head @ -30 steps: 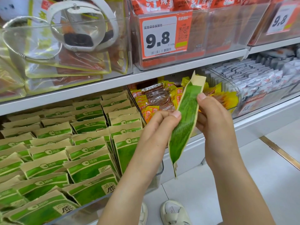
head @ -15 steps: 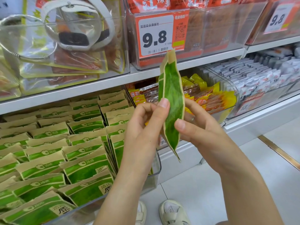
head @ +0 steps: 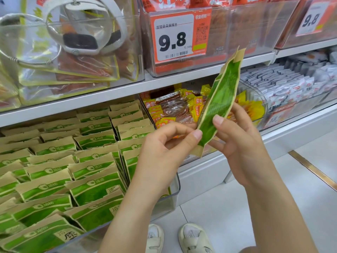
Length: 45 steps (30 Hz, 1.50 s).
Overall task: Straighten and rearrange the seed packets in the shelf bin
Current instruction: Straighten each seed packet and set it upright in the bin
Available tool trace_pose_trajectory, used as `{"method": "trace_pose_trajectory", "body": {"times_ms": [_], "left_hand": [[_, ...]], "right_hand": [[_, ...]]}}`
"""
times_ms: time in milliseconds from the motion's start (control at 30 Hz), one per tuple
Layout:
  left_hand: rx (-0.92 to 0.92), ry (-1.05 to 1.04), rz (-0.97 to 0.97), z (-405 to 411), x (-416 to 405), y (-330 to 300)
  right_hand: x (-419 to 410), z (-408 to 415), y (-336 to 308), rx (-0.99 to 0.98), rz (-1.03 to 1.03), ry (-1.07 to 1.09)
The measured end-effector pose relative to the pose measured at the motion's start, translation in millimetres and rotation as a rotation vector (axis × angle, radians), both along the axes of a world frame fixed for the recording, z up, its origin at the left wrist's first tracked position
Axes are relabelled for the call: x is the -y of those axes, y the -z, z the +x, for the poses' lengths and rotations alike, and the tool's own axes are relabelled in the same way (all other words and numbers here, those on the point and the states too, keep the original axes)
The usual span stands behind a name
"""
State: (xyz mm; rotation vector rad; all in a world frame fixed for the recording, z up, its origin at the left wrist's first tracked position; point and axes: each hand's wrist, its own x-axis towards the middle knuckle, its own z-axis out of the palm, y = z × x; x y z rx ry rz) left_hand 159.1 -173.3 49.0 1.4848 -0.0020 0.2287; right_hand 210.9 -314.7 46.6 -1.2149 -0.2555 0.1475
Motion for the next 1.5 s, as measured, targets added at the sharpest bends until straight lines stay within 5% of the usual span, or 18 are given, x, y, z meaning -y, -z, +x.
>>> {"method": "trace_pose_trajectory", "body": {"times_ms": [367,567,833,1033,1167,1500], "left_hand": [[0.004,-0.002,0.070,-2.5,-2.3,-1.1],[0.137,-0.085,0.374,-4.8,6.7,1.3],[-0.044,0.231,0.104,-6.4,-16.2,-1.4],[0.089,-0.107,0.136,-1.8,-5.9,0.9],[0.250,-0.301,0.398,-0.5,-1.6,3.4],[0.163,-0.494,0.507,-1.3,-3.3,3.5]], "right_hand": [[-3.2,-0.6,2.3,0.084,-0.082,0.073],[-17.9,-7.5,4.1,0.188,-0.195,0.055],[-7.5,-5.0,-4.6,-0.027,-0.049,0.140],[-10.8,-6.9,-3.8,0.004,-0.122,0.196],[-16.7,-9.8,0.1,0.104,-0.186,0.154],[-21.4,-17.6,-3.3,0.229,-0.134,-0.005]]}}
